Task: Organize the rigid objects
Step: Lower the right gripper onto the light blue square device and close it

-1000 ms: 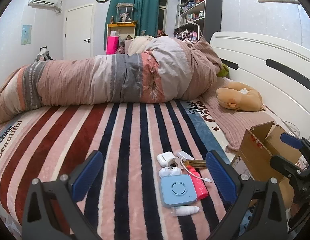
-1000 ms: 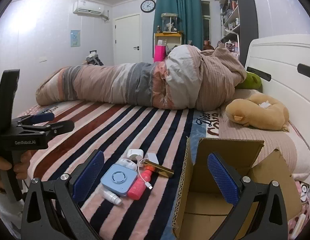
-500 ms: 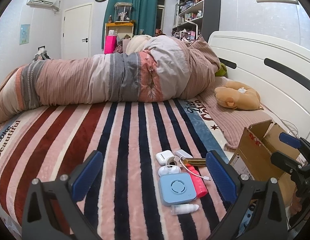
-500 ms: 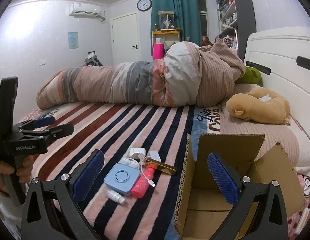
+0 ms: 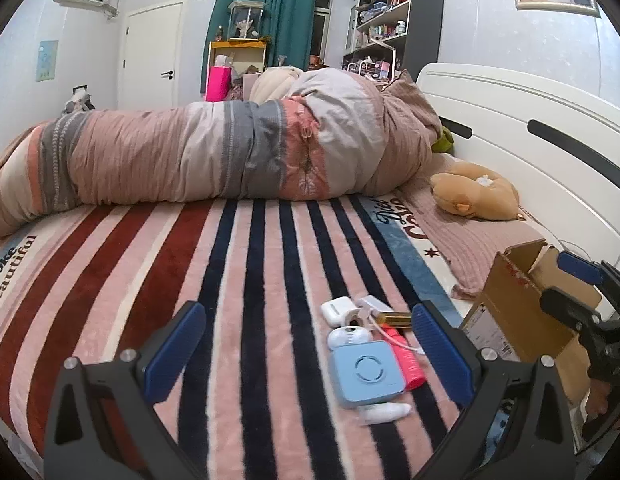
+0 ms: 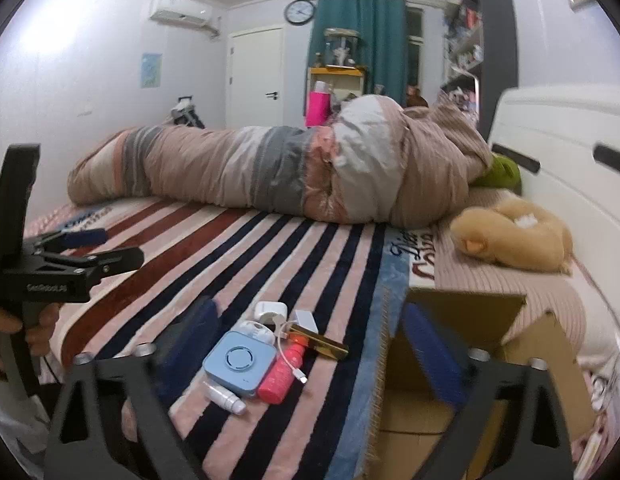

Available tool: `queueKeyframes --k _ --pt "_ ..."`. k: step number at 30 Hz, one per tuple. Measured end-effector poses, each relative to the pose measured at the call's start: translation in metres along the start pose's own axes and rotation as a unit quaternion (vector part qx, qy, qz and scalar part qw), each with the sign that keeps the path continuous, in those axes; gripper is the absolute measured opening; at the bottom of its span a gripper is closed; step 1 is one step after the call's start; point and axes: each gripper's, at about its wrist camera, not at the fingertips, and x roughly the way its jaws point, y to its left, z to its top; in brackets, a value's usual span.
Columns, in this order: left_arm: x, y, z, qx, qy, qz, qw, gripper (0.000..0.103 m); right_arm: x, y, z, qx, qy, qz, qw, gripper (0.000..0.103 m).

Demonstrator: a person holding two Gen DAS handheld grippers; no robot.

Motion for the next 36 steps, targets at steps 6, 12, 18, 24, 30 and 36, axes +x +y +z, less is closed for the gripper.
queueKeyframes --k 6,12,18,24,30,36 --pt "0.020 0.024 -0.006 0.002 0.005 0.001 1.0000 0.102 0.048 0.043 -0.006 -0.019 0.072 0.081 0.994 0.062" --pt "0.049 0.051 -0.020 -0.030 0.038 -0.060 0.9970 0.102 0.115 0.065 -0.039 0.010 0.179 0.137 0.974 0.061" --pt "0.063 0.063 -0.031 -0.037 0.044 -0.056 0.9968 0.102 0.169 0.072 -0.067 0.021 0.250 0.123 0.960 0.062" --pt "0.065 0.070 -0.032 -0.046 0.041 -0.056 0.9965 0.102 0.191 0.074 -0.067 0.028 0.276 0.100 0.956 0.083" --pt "0.066 0.074 -0.032 -0.048 0.040 -0.054 0.9966 0.102 0.204 0.094 -0.060 0.000 0.268 0.102 0.958 0.089" --pt "0.068 0.077 -0.033 -0.050 0.043 -0.053 0.9964 0.102 0.201 0.112 -0.058 -0.026 0.253 0.143 0.957 0.085"
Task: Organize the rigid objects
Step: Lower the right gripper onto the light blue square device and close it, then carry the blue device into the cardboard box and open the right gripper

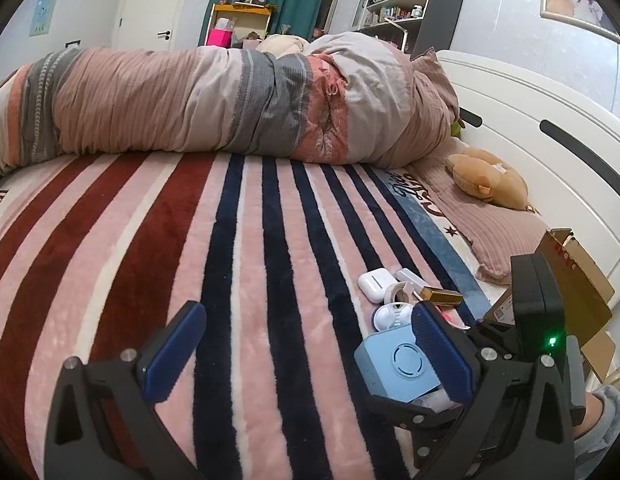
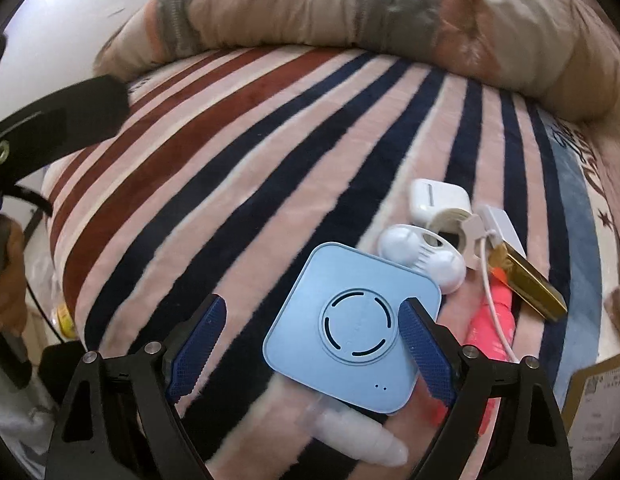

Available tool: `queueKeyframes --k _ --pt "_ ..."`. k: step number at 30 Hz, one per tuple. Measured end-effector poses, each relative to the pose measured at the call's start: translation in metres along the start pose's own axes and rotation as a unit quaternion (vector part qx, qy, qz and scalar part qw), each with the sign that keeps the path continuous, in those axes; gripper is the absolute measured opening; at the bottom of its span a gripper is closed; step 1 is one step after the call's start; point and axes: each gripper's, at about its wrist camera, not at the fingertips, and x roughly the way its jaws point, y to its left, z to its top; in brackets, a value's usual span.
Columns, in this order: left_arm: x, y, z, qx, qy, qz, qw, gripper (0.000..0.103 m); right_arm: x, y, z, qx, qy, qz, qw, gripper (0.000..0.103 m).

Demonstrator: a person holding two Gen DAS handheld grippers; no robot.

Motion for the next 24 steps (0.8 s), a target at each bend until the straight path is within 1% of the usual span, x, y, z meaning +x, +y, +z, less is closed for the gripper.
queueKeyframes --k 2,3,4,5,10,12,14,17,19,21,23,24 --pt "0.001 0.002 -0.001 0.000 0.004 0.001 1.0000 0.102 -0.001 -0.002 -0.002 0.000 0.004 -0.009 1.000 0.080" --pt "0.003 0.001 -0.002 0.000 0.006 0.002 1.0000 0.102 -0.003 -0.005 -0.004 0.011 0.009 -0.035 0.999 0.080" --pt "0.003 0.002 -0.003 0.000 0.007 0.003 1.0000 0.102 -0.005 -0.008 -0.006 0.018 0.009 -0.048 0.999 0.080" --pt "0.005 0.003 -0.004 0.000 0.009 0.005 0.9999 0.102 -0.008 -0.009 -0.009 0.024 0.008 -0.051 0.998 0.081" --pt "0.008 0.005 -0.006 -0.005 0.014 0.004 0.9999 0.102 0.000 -0.021 -0.012 0.064 0.031 -0.029 0.997 0.083" --pt "0.008 0.005 -0.007 -0.005 0.015 0.002 0.9999 0.102 0.004 -0.024 -0.008 0.070 0.028 -0.021 0.997 0.084" --pt "0.009 0.006 -0.007 -0.005 0.018 0.001 0.9998 0.102 0.008 -0.023 -0.006 0.065 0.025 -0.020 0.997 0.082" --pt "0.013 0.009 -0.009 -0.009 0.024 -0.006 0.9997 0.102 0.011 -0.015 -0.002 0.035 0.023 -0.016 0.999 0.081" --pt "0.016 0.012 -0.010 -0.016 0.030 -0.020 0.9992 0.102 0.018 -0.008 0.002 0.011 0.028 -0.026 0.999 0.081" --pt "0.020 0.014 -0.011 -0.021 0.037 -0.031 0.9986 0.102 0.024 -0.009 0.004 0.005 0.035 -0.030 0.999 0.081" --pt "0.025 0.015 -0.013 -0.023 0.045 -0.042 0.9978 0.102 0.025 -0.007 0.007 -0.001 0.032 -0.035 0.999 0.080" --pt "0.027 0.017 -0.013 -0.028 0.052 -0.057 0.9967 0.102 0.023 -0.005 0.007 -0.012 0.026 -0.039 0.999 0.080"
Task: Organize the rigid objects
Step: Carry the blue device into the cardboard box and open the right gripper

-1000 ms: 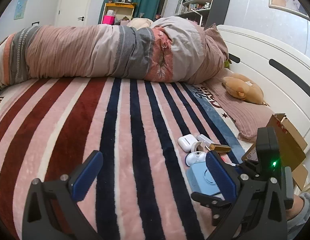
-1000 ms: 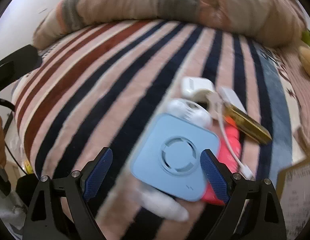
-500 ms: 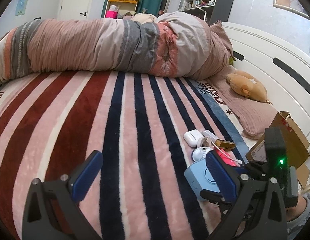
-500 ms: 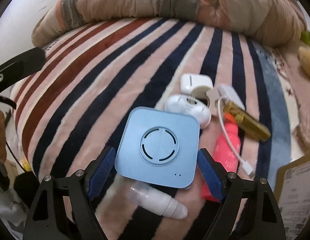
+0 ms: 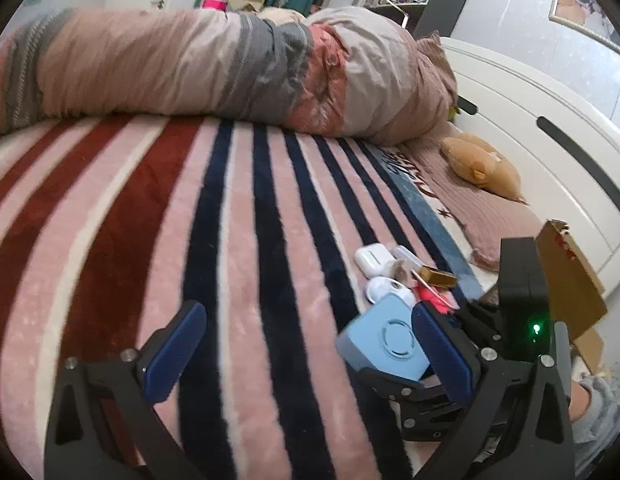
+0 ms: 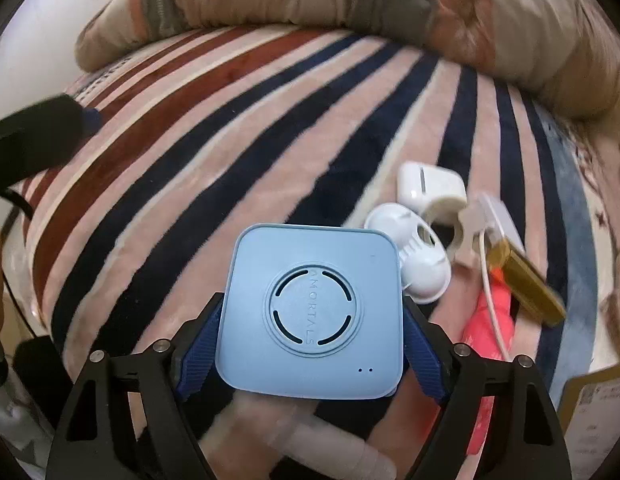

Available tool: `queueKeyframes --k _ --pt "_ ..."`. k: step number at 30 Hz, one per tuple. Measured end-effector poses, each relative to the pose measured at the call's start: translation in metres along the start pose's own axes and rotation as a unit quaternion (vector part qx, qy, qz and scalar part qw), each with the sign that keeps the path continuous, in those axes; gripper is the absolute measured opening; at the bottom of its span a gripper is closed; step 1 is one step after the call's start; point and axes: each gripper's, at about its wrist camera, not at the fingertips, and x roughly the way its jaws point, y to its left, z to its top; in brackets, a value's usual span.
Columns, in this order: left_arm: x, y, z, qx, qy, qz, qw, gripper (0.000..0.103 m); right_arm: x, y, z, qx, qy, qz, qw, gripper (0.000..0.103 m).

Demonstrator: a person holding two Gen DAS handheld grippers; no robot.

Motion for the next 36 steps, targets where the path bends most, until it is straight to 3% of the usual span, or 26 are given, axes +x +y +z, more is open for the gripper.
queueKeyframes --k 5,7,11,13,15,16,23,29,36 --pt "0.003 -0.006 -0.005 0.001 0.026 -0.057 0.9980 0.102 -0.033 0.011 -0.005 -0.045 -0.060 -0.014 0.997 0.079" --pt "-0.001 -0.018 -0.010 0.009 0.034 -0.109 0.9934 0.102 -0.059 0.014 -0.010 -0.054 -0.106 -0.012 0.993 0.079" --pt "-0.002 -0.044 -0.004 -0.012 0.048 -0.241 0.9692 0.099 -0.102 0.017 -0.018 -0.065 -0.182 0.005 0.981 0.079" --pt "-0.011 -0.068 0.002 0.004 0.044 -0.268 0.9623 0.096 -0.122 0.019 -0.024 -0.072 -0.215 0.014 0.974 0.079" --pt "-0.021 -0.091 0.009 0.023 0.038 -0.269 0.9621 0.090 -0.144 0.022 -0.032 -0.078 -0.247 0.012 0.966 0.079" --pt "-0.025 -0.103 0.013 0.029 0.039 -0.268 0.9621 0.079 -0.151 0.020 -0.034 -0.076 -0.258 0.009 0.963 0.079" --pt "-0.041 -0.188 0.041 0.103 0.010 -0.234 0.9668 0.038 -0.217 -0.031 -0.061 -0.016 -0.318 0.000 0.948 0.079" --pt "-0.018 -0.290 0.050 0.190 0.031 -0.226 0.9548 0.033 -0.263 -0.101 -0.101 0.056 -0.325 -0.024 0.944 0.079" --pt "0.035 -0.363 0.036 0.244 0.105 -0.207 0.9415 0.033 -0.262 -0.186 -0.139 0.147 -0.253 -0.016 0.956 0.079"
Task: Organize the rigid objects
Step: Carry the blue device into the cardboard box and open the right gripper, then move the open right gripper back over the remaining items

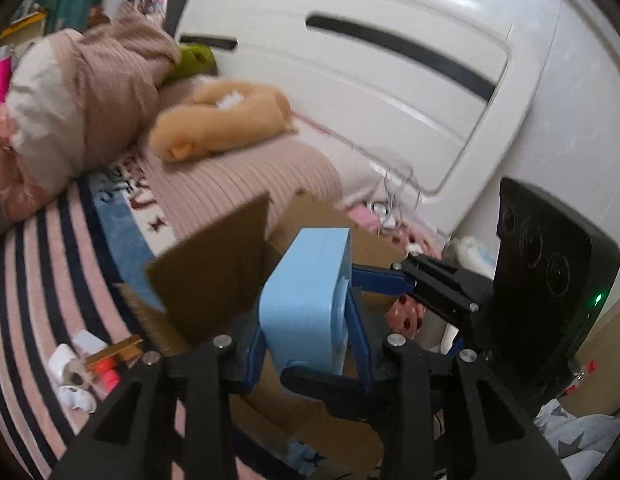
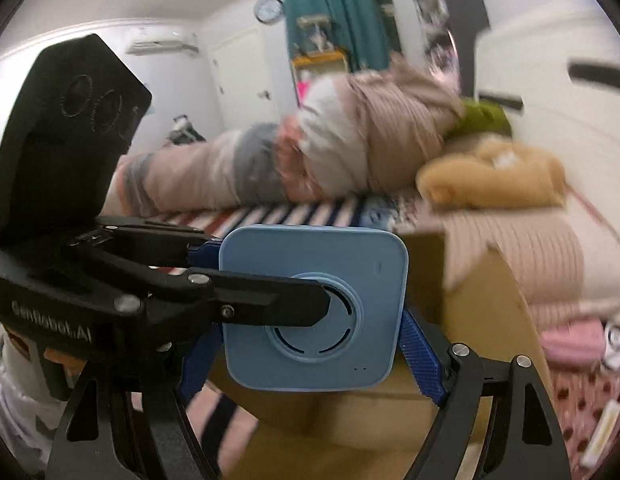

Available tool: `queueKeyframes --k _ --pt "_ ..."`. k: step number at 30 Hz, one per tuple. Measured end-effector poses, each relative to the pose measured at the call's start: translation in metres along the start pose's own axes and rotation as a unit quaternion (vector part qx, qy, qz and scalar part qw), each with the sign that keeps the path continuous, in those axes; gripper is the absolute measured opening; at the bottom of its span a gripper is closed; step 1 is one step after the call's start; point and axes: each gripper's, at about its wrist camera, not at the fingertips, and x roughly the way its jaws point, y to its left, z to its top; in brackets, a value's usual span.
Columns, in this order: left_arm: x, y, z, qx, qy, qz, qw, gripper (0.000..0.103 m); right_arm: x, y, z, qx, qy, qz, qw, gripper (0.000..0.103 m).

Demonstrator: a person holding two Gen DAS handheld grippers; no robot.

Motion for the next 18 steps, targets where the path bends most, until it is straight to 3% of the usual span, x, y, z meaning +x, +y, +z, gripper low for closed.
queueKeyframes --k 4,9,12,14,16,18 --pt "0.031 -0.006 0.004 0.005 0.039 -0.002 0.9992 0.034 0.016 -0.026 -0.005 0.010 0.043 -0.012 0.999 0.079" --pt "0.046 -0.009 0.001 0.017 0.060 0.009 0.9980 0.035 0.022 -0.028 -0.018 -0.007 0.073 -0.035 0.997 0.080" --pt "0.043 -0.007 0.000 0.023 0.057 0.021 0.9979 0.046 0.027 -0.027 -0.016 -0.012 0.078 -0.042 0.996 0.080" --pt "0.036 -0.007 -0.002 0.027 0.046 0.032 0.9981 0.061 0.025 -0.025 -0.017 -0.011 0.077 -0.042 0.996 0.080" --pt "0.029 -0.005 -0.003 0.027 0.038 0.044 0.9980 0.069 0.024 -0.023 -0.016 -0.012 0.073 -0.047 0.996 0.080" --pt "0.022 -0.002 -0.005 0.027 0.030 0.048 0.9980 0.070 0.023 -0.020 -0.016 -0.014 0.070 -0.052 0.996 0.080"
